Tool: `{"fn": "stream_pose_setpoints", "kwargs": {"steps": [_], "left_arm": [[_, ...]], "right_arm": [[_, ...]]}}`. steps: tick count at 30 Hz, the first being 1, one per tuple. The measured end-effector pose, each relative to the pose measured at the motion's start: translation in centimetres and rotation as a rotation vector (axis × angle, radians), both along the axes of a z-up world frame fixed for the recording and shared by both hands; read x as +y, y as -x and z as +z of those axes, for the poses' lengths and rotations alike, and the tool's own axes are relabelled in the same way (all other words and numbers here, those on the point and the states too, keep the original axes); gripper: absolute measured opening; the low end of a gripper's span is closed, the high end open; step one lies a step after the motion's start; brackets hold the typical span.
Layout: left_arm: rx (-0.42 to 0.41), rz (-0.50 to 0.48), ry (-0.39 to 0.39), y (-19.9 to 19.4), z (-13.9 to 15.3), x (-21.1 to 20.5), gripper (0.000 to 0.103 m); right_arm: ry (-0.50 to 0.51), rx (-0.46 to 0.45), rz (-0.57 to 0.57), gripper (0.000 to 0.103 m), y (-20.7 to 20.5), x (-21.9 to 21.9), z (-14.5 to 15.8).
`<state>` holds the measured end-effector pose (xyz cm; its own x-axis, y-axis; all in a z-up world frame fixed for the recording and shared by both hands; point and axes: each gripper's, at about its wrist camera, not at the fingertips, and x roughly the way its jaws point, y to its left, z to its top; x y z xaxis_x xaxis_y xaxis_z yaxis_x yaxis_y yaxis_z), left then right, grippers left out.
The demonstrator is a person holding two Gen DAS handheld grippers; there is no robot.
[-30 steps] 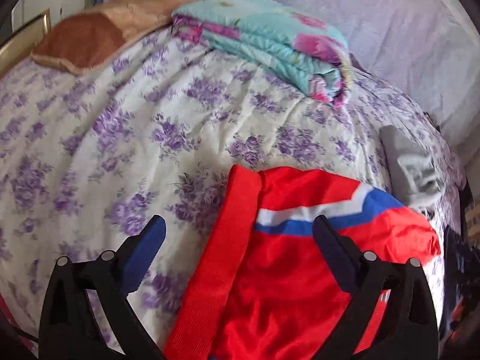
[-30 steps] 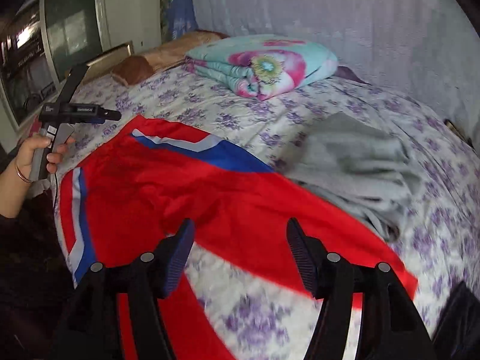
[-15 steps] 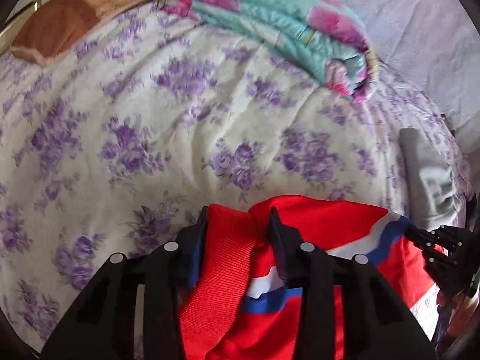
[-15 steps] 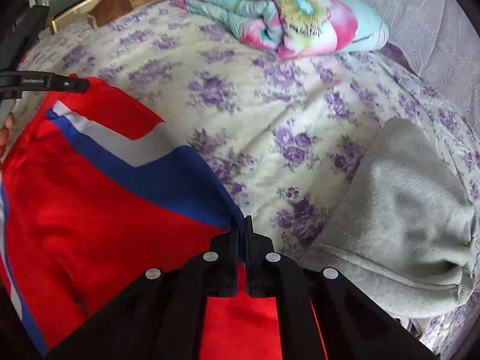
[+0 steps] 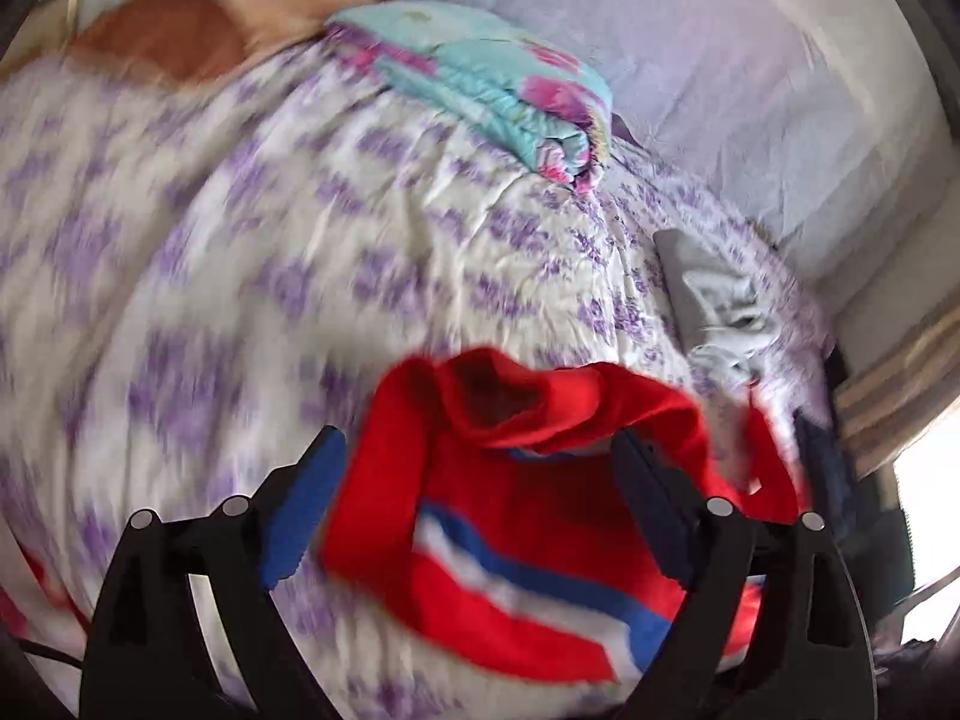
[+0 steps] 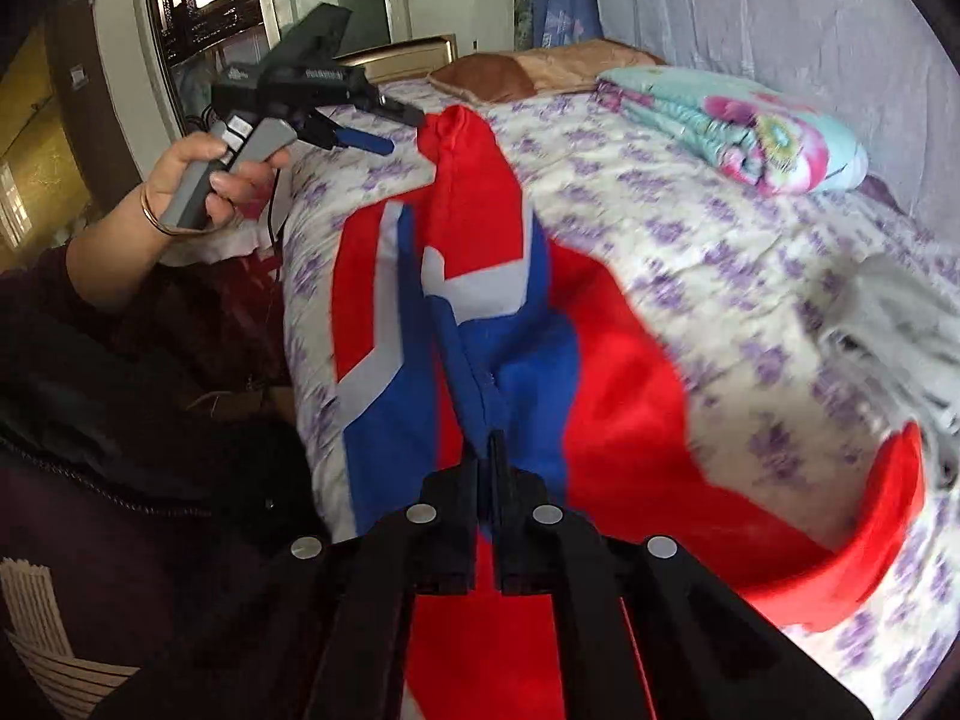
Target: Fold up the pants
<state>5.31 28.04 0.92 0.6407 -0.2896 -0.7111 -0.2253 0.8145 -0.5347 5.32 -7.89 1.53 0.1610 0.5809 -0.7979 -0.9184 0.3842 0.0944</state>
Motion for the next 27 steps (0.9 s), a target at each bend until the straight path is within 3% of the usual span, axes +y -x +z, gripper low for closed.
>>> {"fn": "stream_pose_setpoints", "kwargs": {"steps": [3, 5, 12, 16, 17, 18, 19, 20, 24, 27], "left_arm": [[0.025, 0.041, 0.173, 2.5, -2.0, -0.2, 0.087], [0.031, 0.045, 0.234, 3.2, -2.6, -1.3, 0.087], [0.030, 0.009, 0.275, 1.9, -2.4, -4.8, 0.088], [0.070, 0.023, 0.242, -0.9, -3.9, -5.2, 0.087], [0.074, 0.045, 0.229, -1.2, -4.3, -4.7, 0.080], [0.077, 0.057, 0.215, -1.6, -4.5, -4.4, 0.058], [0.079, 0.058, 0.208, -2.0, -4.5, -4.1, 0.044], [0.073, 0.054, 0.214, -2.1, -4.2, -3.8, 0.022], [0.020, 0.062, 0.121, 0.2, -1.9, -3.8, 0.021], [0.038, 0.071, 0.058, 1.9, -2.8, -3.6, 0.022]], "right_arm": [[0.005, 0.061, -0.022, 0.004, 1.0, 0.6, -3.4], [-0.006, 0.093, -0.048, 0.004, 1.2, 0.7, -4.4], [-0.046, 0.102, -0.076, 0.004, 1.6, 0.2, -4.4], [-0.059, 0.105, -0.085, 0.004, 1.3, -0.3, -4.8], [-0.060, 0.106, -0.086, 0.004, 1.2, -0.4, -4.8], [-0.063, 0.102, -0.088, 0.004, 1.2, -0.5, -4.6], [-0.072, 0.096, -0.086, 0.004, 1.3, -0.6, -4.3], [-0.089, 0.088, -0.085, 0.004, 1.4, -0.8, -3.7], [-0.144, 0.055, -0.051, 0.004, 2.6, -1.7, -1.0], [-0.093, 0.074, -0.036, 0.004, 3.1, -1.3, -2.2]]}}
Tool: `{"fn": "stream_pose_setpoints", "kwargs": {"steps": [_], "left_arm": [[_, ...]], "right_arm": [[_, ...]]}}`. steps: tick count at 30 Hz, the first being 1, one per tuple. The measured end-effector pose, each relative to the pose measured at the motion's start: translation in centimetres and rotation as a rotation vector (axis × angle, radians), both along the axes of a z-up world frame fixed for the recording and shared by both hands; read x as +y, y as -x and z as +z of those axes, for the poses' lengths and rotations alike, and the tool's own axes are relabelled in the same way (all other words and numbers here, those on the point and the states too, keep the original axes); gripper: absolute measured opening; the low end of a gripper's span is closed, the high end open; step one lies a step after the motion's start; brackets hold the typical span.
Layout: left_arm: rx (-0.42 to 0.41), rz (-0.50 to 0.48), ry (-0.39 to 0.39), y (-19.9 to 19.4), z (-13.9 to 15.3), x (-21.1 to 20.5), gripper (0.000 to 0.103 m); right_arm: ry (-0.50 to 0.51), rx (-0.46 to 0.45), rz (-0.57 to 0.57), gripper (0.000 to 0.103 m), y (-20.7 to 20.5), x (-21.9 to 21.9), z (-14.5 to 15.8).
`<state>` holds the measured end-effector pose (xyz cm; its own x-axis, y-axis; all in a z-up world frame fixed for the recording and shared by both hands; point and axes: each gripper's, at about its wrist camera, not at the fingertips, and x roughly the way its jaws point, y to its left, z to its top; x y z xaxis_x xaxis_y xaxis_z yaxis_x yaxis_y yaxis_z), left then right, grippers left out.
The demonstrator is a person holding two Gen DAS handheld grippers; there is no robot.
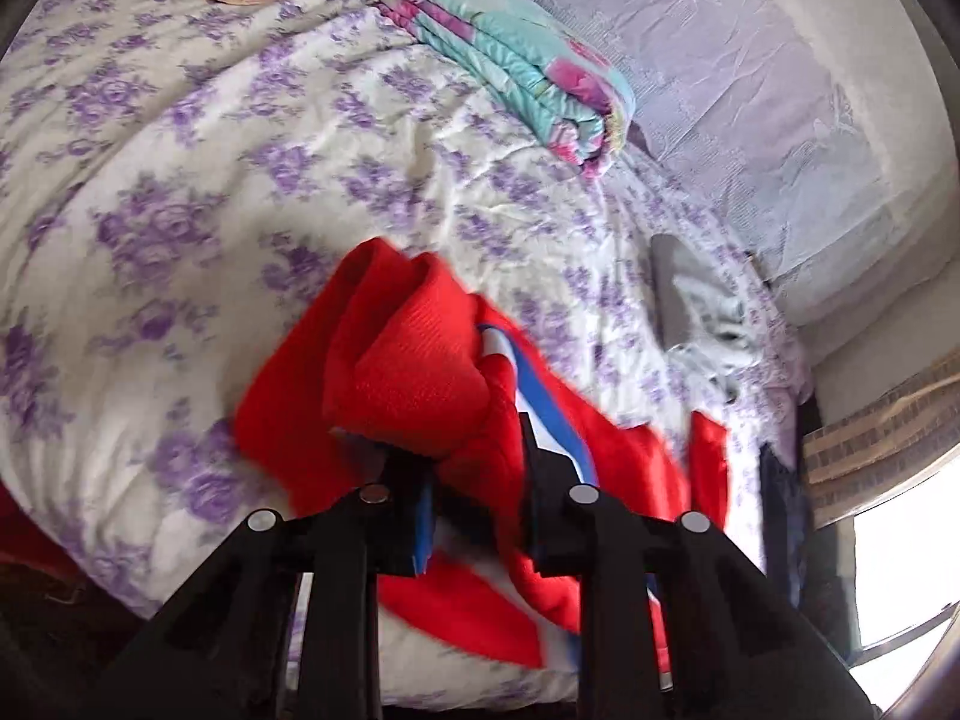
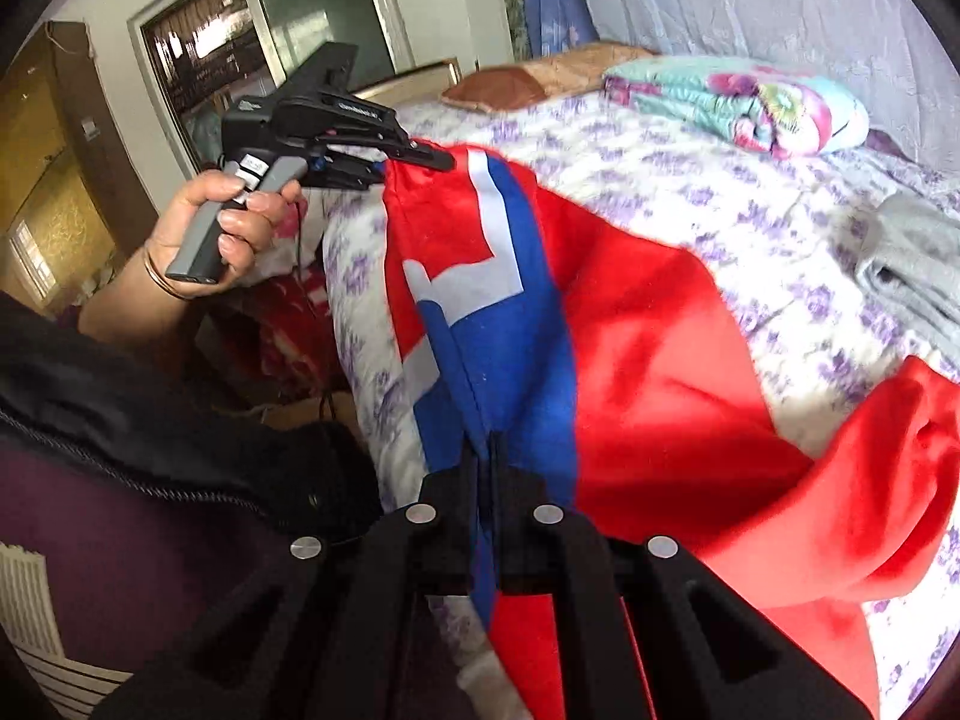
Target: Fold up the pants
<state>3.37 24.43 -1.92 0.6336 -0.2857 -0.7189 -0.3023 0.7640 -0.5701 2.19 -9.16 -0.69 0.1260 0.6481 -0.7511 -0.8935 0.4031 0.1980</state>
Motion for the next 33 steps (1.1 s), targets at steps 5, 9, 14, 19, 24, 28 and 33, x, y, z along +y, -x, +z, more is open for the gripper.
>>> {"fn": "stream_pose_setpoints", "kwargs": {"steps": [5, 9, 14, 19, 24, 28, 33], "left_arm": [[0.025, -0.005, -0.001, 0.3, -4.2, 0.7, 0.024], [-0.007, -0.025, -0.032, 1.9, -2.2, 0.4, 0.048], [-0.144, -0.019, -0.180, 5.9, 5.1, -0.8, 0.065], [-0.215, -0.143, -0.205, 3.9, 7.6, -6.1, 0.081], [-0.071, -0.328, -0.155, -1.5, 0.0, -12.6, 0.080], [-0.069, -0.368, -0.206, -1.4, -2.1, -14.4, 0.082], [-0.107, -0.403, -0.115, -0.9, -2.5, -12.6, 0.082]], "right_arm": [[0.124, 0.047, 0.012, 0.023, 0.0, 1.8, -3.8], [0.088, -0.019, 0.029, 0.058, 1.3, 1.0, -1.7], [-0.039, -0.091, -0.244, 0.075, -2.8, -4.4, 4.6], [0.093, -0.150, -0.709, 0.097, -10.7, -7.2, 5.5], [0.383, -0.123, -0.817, 0.078, -15.7, -4.9, -1.6], [0.323, -0.109, -0.848, 0.005, -13.7, -8.5, -1.7], [-0.084, -0.225, -1.024, 0.007, -2.2, -19.5, 5.2]]}}
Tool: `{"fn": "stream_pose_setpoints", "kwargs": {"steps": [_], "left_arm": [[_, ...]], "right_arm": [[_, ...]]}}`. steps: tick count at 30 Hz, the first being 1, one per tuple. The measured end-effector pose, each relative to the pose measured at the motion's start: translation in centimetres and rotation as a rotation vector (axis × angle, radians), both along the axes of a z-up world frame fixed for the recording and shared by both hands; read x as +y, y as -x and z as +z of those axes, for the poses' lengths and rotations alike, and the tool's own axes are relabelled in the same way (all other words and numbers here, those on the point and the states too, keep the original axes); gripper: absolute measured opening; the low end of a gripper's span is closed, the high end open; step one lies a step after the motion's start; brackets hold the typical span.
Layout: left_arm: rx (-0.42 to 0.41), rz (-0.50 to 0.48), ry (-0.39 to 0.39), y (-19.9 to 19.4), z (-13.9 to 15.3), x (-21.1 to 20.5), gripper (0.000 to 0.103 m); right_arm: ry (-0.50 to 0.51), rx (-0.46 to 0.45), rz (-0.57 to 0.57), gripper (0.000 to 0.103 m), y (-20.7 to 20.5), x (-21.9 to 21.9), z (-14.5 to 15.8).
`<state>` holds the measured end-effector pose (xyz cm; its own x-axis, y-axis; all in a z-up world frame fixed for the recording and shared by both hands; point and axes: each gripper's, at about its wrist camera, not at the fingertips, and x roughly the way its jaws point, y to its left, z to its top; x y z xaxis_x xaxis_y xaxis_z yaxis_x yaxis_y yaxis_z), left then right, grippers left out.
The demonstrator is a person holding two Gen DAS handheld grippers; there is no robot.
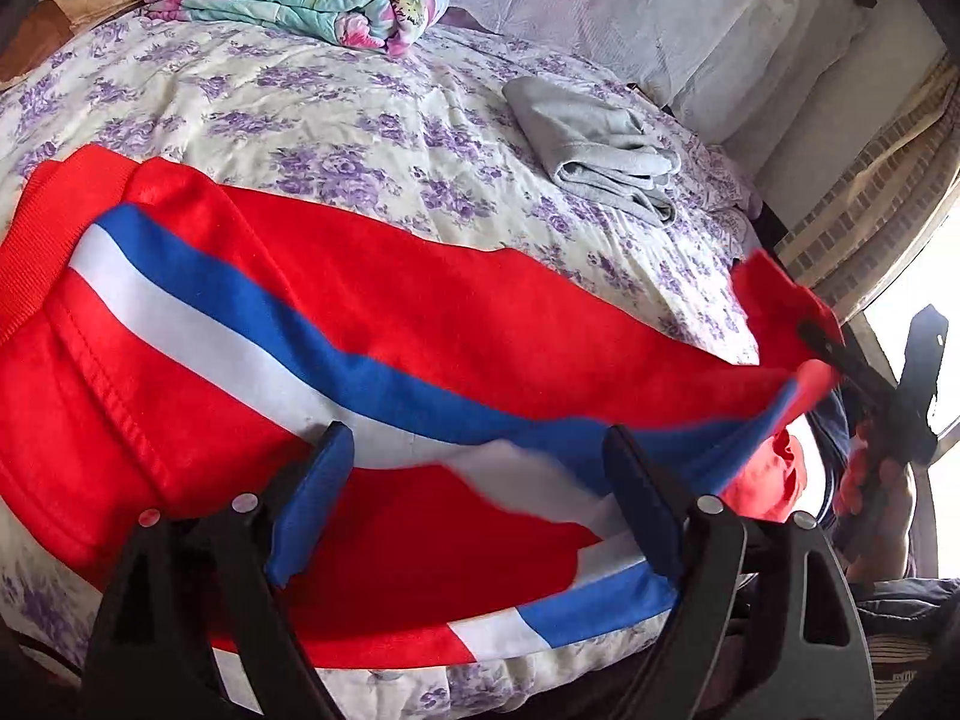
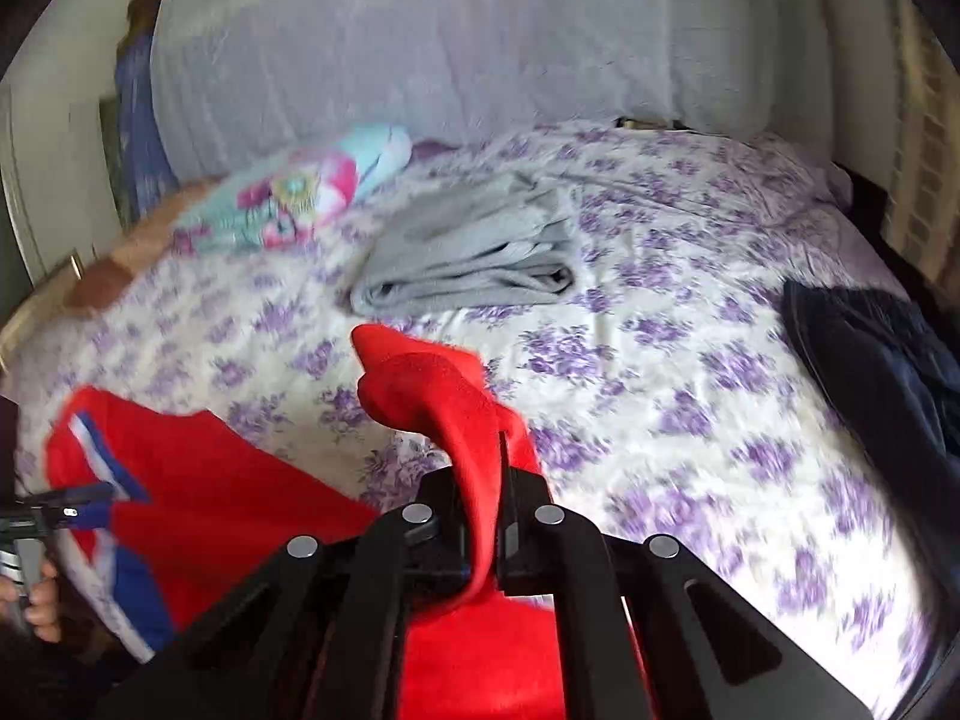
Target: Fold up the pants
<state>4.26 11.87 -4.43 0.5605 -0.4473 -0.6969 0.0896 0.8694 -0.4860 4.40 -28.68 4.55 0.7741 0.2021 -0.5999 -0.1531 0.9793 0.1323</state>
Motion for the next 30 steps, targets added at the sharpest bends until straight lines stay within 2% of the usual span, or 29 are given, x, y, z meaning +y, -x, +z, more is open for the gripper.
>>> {"fn": "stream_pose_setpoints", "kwargs": {"steps": [2, 4, 5, 6, 7, 8, 9, 11, 13, 14, 15, 17, 20, 22, 24, 25, 26, 27, 29, 30], "left_arm": [[0.000, -0.012, -0.001, -0.2, -0.1, -0.2, 0.082], [-0.004, -0.020, -0.017, 0.0, -0.1, -0.5, 0.082], [-0.007, -0.025, -0.026, -0.1, -0.1, -0.8, 0.083], [-0.008, -0.030, -0.031, -0.2, -0.1, -1.0, 0.084], [-0.007, -0.033, -0.034, -0.2, -0.1, -1.0, 0.084], [-0.006, -0.035, -0.036, -0.2, -0.1, -1.0, 0.084], [-0.004, -0.035, -0.035, -0.1, -0.1, -1.0, 0.084], [0.003, -0.032, -0.028, -0.1, 0.0, -0.8, 0.084], [0.008, -0.027, -0.021, 0.0, 0.0, -0.6, 0.084], [0.009, -0.022, -0.018, 0.0, 0.0, -0.6, 0.084], [0.009, -0.018, -0.018, 0.1, 0.1, -0.5, 0.084], [0.010, -0.008, -0.036, 0.4, 0.1, -0.2, 0.081], [0.025, 0.005, -0.113, 1.2, 0.1, 0.5, 0.065], [0.033, 0.006, -0.114, 1.7, 0.1, 1.2, 0.064], [0.043, 0.003, -0.137, 2.1, 0.3, 1.5, 0.063], [0.048, 0.001, -0.158, 2.3, 0.5, 1.7, 0.063], [0.053, 0.001, -0.172, 2.5, 0.6, 1.9, 0.063], [0.061, 0.003, -0.181, 2.7, 0.7, 2.1, 0.063], [0.073, 0.007, -0.207, 3.0, 1.0, 2.3, 0.063], [0.081, 0.005, -0.217, 3.1, 1.3, 2.4, 0.064]], "right_arm": [[-0.088, -0.017, -0.066, 0.009, 4.2, -2.8, -1.4], [-0.214, 0.030, -0.136, 0.026, 7.2, -5.5, -5.5], [-0.251, 0.082, -0.180, 0.043, 7.8, -6.1, -8.1], [-0.320, 0.145, -0.205, 0.042, 8.3, -7.3, -10.1], [-0.410, 0.147, -0.194, 0.042, 8.9, -8.5, -10.9], [-0.443, 0.119, -0.190, 0.042, 9.4, -9.0, -10.9], [-0.436, 0.101, -0.181, 0.054, 9.5, -9.2, -10.2], [-0.406, 0.068, -0.183, 0.071, 9.0, -9.3, -8.9], [-0.428, 0.081, -0.192, 0.068, 7.9, -10.1, -8.5], [-0.450, 0.105, -0.201, 0.039, 7.3, -10.5, -8.7], [-0.465, 0.134, -0.190, 0.018, 6.7, -10.7, -8.8], [-0.460, 0.121, -0.163, 0.018, 6.8, -10.6, -8.1], [-0.390, 0.068, -0.098, 0.018, 8.3, -9.6, -6.7], [-0.332, 0.152, -0.116, 0.023, 8.0, -9.8, -7.9], [-0.334, 0.236, -0.142, 0.024, 7.9, -11.0, -9.4], [-0.330, 0.221, -0.144, 0.028, 8.4, -11.5, -9.1], [-0.283, 0.190, -0.159, 0.042, 8.8, -11.8, -8.2], [-0.224, 0.136, -0.176, 0.051, 9.3, -12.0, -6.7], [-0.129, 0.004, -0.252, 0.058, 10.1, -12.8, -3.5], [-0.121, -0.034, -0.260, 0.059, 9.9, -13.1, -2.1]]}}
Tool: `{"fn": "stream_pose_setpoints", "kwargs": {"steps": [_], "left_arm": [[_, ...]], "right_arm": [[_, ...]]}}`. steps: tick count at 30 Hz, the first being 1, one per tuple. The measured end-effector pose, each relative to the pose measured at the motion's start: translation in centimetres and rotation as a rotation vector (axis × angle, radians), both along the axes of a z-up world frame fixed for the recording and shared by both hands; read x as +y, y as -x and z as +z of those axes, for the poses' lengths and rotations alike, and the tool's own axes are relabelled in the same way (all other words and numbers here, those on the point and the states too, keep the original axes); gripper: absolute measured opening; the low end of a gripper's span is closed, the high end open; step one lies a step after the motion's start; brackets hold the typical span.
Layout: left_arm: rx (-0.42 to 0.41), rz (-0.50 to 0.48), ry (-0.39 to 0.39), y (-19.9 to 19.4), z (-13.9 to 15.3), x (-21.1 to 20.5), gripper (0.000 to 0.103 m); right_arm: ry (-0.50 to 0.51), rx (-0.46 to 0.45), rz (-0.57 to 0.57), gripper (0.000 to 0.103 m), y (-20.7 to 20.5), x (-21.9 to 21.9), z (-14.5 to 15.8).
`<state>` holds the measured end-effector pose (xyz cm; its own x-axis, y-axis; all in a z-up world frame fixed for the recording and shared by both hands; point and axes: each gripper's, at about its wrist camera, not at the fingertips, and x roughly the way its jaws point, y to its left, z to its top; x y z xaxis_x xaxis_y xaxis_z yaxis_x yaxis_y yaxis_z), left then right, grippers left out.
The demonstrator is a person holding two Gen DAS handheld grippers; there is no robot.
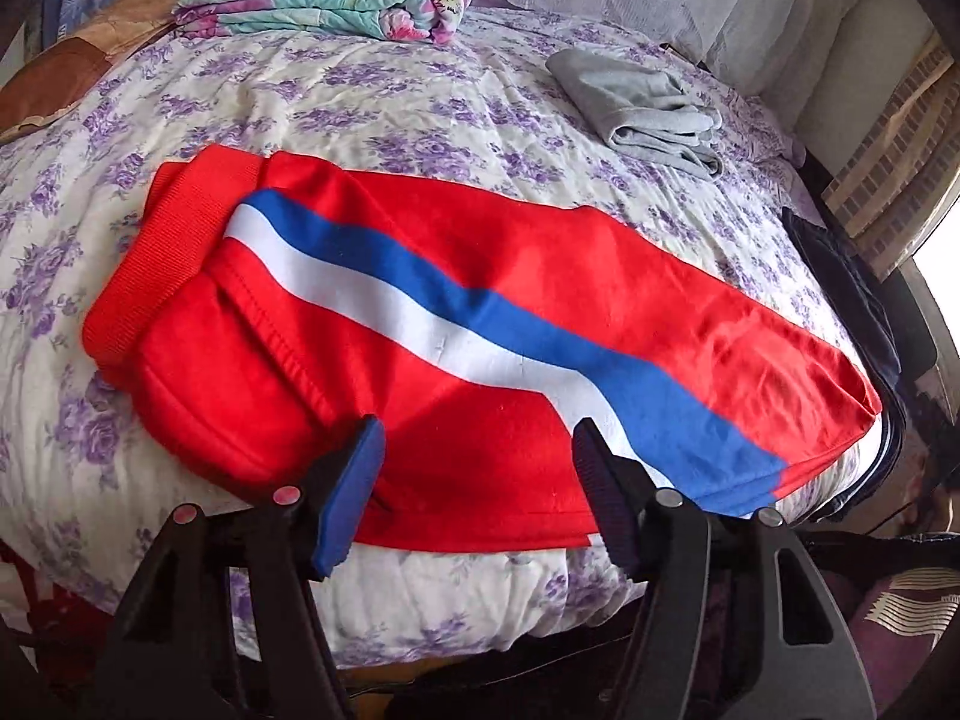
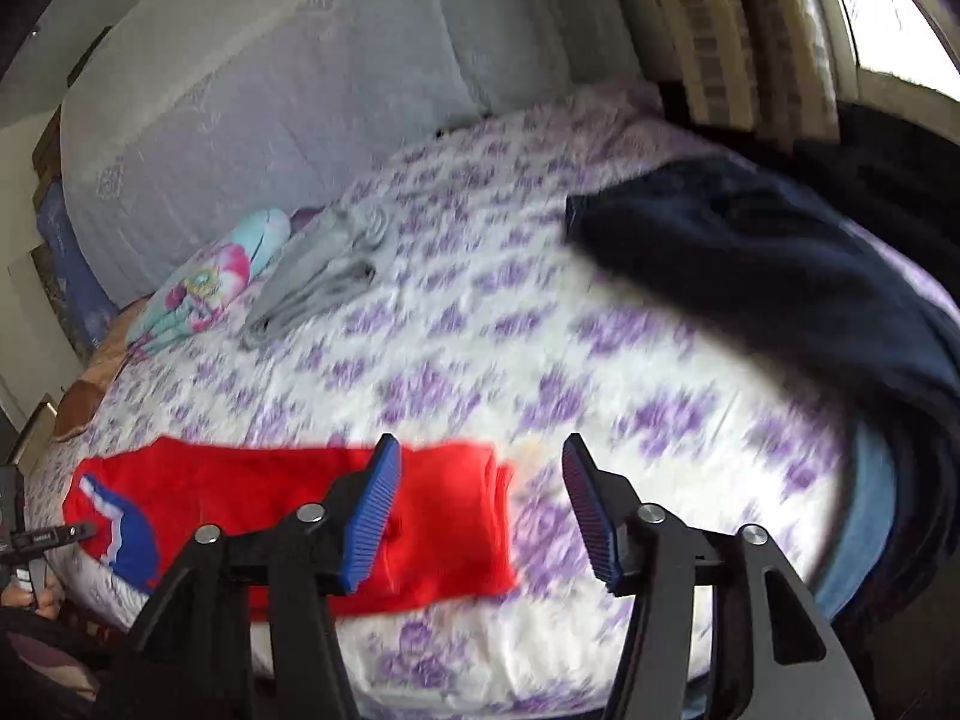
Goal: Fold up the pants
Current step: 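Grasp the red ribbed cuff with the right gripper and tuck it onto the folded jacket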
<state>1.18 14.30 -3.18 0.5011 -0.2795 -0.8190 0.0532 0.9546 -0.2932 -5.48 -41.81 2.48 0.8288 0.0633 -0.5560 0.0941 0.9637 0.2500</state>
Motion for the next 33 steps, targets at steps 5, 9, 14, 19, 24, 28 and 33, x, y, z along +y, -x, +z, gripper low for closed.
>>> {"fn": "stream_pose_setpoints", "kwargs": {"steps": [5, 9, 14, 19, 24, 28, 33], "left_arm": [[-0.044, 0.000, -0.001, 0.5, 2.5, -0.6, 0.076], [-0.173, -0.031, 0.008, -0.4, 4.6, -3.1, 0.093], [-0.019, 0.050, -0.047, -2.5, -1.0, -2.7, 0.090], [-0.074, 0.062, -0.082, 0.7, -0.9, -1.7, 0.091], [-0.051, 0.090, 0.039, 0.7, -1.1, 0.7, 0.091], [-0.042, 0.086, 0.037, 0.2, -1.1, 0.4, 0.092], [-0.042, 0.094, 0.027, 0.0, -1.1, 0.2, 0.094]], "right_arm": [[-0.135, 0.037, 0.276, 0.064, -6.8, 4.3, 3.8], [-0.261, 0.179, 0.625, 0.071, -14.8, 15.8, 2.6], [-0.292, 0.475, 0.840, 0.071, -24.0, 29.3, -3.3], [-0.318, 0.673, 0.947, 0.071, -26.8, 35.4, -7.7], [-0.232, 0.688, 1.050, 0.072, -25.9, 37.6, -7.0], [-0.161, 0.627, 1.019, 0.072, -26.7, 37.1, -5.7], [-0.136, 0.741, 1.082, 0.073, -27.6, 38.1, -8.1]]}}
